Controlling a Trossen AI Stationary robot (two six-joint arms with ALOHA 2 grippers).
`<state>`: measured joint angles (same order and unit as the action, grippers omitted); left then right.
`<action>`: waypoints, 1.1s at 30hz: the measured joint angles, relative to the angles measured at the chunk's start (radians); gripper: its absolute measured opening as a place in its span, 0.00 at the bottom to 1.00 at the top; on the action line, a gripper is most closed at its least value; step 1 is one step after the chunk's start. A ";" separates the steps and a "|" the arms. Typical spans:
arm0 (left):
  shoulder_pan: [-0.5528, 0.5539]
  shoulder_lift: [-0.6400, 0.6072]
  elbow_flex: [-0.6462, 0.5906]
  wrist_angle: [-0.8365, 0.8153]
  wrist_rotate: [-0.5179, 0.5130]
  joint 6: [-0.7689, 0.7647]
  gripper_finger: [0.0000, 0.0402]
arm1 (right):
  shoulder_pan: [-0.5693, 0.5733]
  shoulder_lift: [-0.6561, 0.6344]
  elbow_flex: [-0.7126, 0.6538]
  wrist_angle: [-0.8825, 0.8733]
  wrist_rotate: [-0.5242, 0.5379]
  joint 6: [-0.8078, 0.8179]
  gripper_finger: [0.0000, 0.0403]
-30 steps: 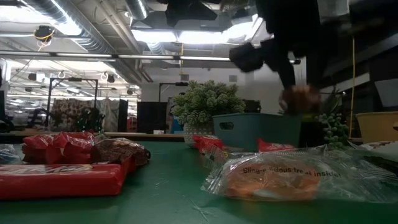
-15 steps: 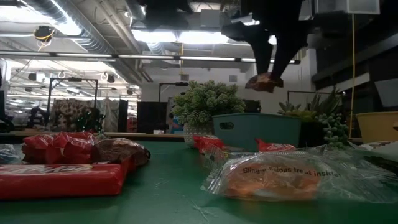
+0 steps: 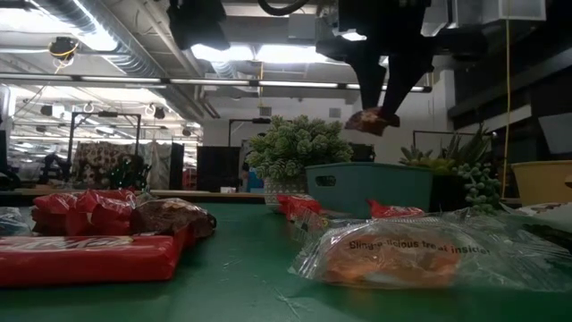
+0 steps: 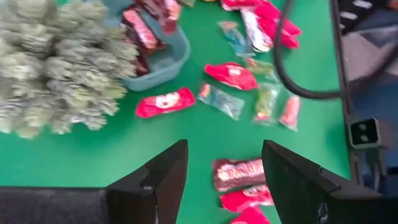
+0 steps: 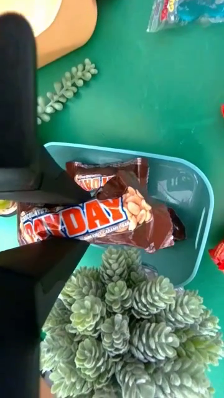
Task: Organize candy in baskets
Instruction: Put the brown chocolate into the blue bin, then put the red chocolate into the red bin
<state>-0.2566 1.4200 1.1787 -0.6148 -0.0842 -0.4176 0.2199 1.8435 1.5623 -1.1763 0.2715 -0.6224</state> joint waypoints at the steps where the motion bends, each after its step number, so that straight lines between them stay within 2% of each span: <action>1: -0.011 0.000 0.000 0.000 -0.003 0.000 0.50 | 0.000 0.000 0.000 0.000 0.003 0.000 0.24; 8: -0.076 0.000 0.000 0.001 -0.011 -0.001 0.50 | 0.000 0.000 0.000 0.000 0.008 0.000 0.37; 13: -0.119 0.000 -0.001 0.001 -0.024 -0.001 0.50 | 0.000 0.000 0.000 0.001 0.007 0.000 0.42; 18: -0.166 0.007 -0.001 0.003 -0.095 0.000 0.50 | 0.000 0.000 0.000 0.002 0.006 0.000 0.43; 33: -0.245 0.207 -0.001 -0.001 -0.077 0.009 0.50 | 0.002 0.000 0.000 0.007 -0.021 0.000 0.43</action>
<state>-0.5011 1.6274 1.1774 -0.6161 -0.1610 -0.4083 0.2218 1.8439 1.5623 -1.1690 0.2500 -0.6224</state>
